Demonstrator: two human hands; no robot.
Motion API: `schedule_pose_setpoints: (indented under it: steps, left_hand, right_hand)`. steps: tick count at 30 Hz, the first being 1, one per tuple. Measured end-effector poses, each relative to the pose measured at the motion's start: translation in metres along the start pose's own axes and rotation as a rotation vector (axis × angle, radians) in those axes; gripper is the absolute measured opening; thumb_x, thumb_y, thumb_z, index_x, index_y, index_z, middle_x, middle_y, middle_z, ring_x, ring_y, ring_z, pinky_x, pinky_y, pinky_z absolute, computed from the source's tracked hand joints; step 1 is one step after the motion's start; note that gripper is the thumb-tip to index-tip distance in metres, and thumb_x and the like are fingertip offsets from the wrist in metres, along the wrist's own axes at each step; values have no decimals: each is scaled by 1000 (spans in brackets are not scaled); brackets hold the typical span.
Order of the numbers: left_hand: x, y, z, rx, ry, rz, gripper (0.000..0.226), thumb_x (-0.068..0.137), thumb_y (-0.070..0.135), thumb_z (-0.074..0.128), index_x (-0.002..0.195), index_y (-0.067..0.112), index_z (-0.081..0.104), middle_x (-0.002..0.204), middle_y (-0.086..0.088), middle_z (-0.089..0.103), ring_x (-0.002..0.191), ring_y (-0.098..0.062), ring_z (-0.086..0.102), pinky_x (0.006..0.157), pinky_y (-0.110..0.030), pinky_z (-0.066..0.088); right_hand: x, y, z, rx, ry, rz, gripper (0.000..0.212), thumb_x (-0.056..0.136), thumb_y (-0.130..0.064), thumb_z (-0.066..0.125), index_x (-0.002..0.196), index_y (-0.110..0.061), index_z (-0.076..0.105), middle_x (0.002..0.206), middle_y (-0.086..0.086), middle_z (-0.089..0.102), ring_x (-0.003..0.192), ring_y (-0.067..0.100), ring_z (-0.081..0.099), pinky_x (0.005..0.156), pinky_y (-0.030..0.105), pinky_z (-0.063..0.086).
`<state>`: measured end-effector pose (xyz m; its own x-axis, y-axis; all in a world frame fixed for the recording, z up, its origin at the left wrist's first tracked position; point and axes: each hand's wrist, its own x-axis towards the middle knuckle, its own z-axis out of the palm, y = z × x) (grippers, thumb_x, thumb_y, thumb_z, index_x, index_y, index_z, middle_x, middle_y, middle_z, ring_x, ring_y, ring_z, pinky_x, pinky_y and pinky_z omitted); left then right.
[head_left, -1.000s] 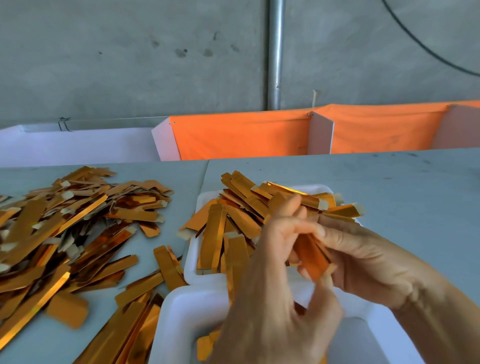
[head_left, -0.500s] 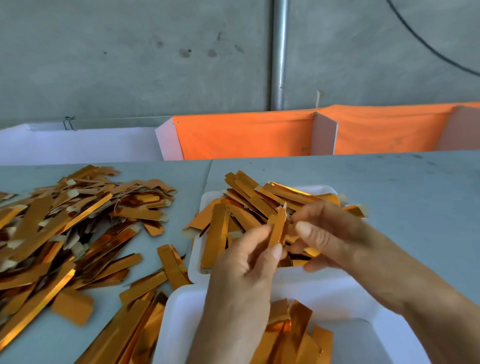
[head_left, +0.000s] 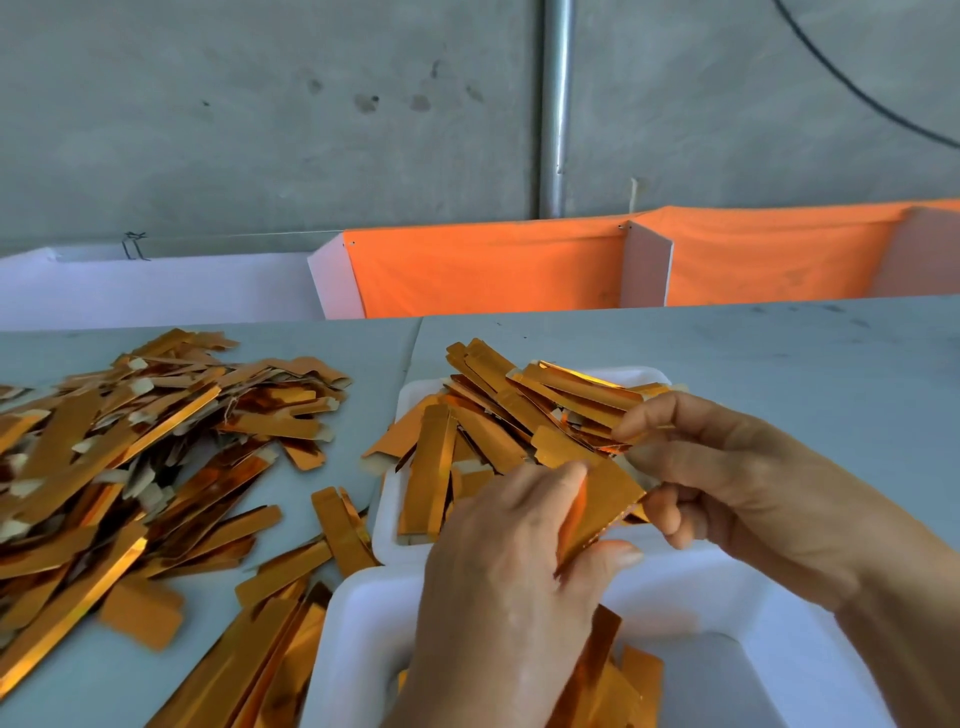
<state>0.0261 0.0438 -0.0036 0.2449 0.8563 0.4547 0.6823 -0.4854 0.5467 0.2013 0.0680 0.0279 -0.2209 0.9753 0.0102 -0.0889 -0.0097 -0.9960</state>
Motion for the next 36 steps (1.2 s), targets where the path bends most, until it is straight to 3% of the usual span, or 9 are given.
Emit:
schedule_pose_setpoints:
  steps: [5, 8, 12, 15, 20, 25, 27, 32, 36]
  left_hand:
    - [0, 4, -3, -272, 34, -66, 51, 66, 52, 70, 110, 57, 46, 108, 41, 48, 102, 15, 50, 81, -8, 45]
    - [0, -2, -2, -350, -20, -160, 40, 71, 34, 79, 92, 48, 48, 95, 40, 54, 88, 14, 55, 70, -2, 41]
    - [0, -9, -1, -420, -76, -211, 35, 74, 23, 77, 90, 40, 51, 87, 29, 62, 75, 9, 61, 64, -3, 42]
    - [2, -7, -4, -529, -112, -176, 42, 76, 20, 77, 99, 48, 56, 93, 26, 67, 88, 7, 62, 72, -4, 44]
    - [2, -3, -6, -633, -120, -163, 32, 66, 39, 76, 96, 38, 65, 92, 20, 69, 90, 1, 64, 70, -7, 48]
    - [1, -2, -5, -390, -63, -129, 38, 74, 48, 72, 105, 60, 52, 99, 37, 59, 98, 16, 53, 75, 0, 42]
    - [0, 0, -4, -345, -50, -93, 46, 76, 40, 72, 106, 64, 45, 99, 38, 58, 98, 18, 51, 76, 2, 39]
    - [2, -1, -4, -406, -24, -83, 35, 77, 25, 74, 89, 53, 58, 90, 38, 62, 90, 16, 57, 71, 2, 38]
    - [2, -3, -5, -507, -57, -99, 30, 79, 17, 73, 94, 41, 64, 92, 29, 68, 92, 9, 62, 73, -1, 42]
  right_hand:
    - [0, -1, -3, 51, -48, 3, 13, 67, -15, 65, 77, -14, 72, 55, 13, 57, 43, 16, 54, 41, 20, 47]
    - [-1, -1, -3, -30, -115, 1, 9, 70, -14, 67, 78, -13, 71, 59, 12, 59, 49, 15, 57, 46, 20, 48]
    - [-2, 0, -1, -133, -191, -35, 5, 74, -14, 68, 78, -16, 69, 66, 5, 63, 56, 15, 61, 54, 21, 50]
    - [-2, -2, -3, -119, -177, -87, 8, 69, -17, 70, 77, -17, 69, 66, 3, 61, 53, 16, 60, 53, 21, 49]
    - [-2, -1, -7, -103, -234, -20, 8, 73, -8, 73, 79, -13, 70, 66, 6, 61, 55, 16, 61, 54, 22, 50]
    - [0, 2, -6, -120, -197, 34, 8, 76, -6, 75, 77, -13, 71, 68, 11, 62, 59, 19, 64, 56, 23, 52]
    - [-1, 2, -7, -65, -170, 35, 6, 74, -7, 72, 78, -11, 71, 67, 12, 62, 58, 18, 63, 55, 23, 53]
    - [-2, -1, -8, -31, -188, 20, 10, 71, -11, 70, 81, -11, 70, 69, 12, 62, 59, 17, 63, 55, 23, 54]
    - [-4, -2, -10, -97, -215, 26, 11, 71, -12, 76, 79, -14, 69, 69, 9, 62, 60, 18, 64, 58, 23, 53]
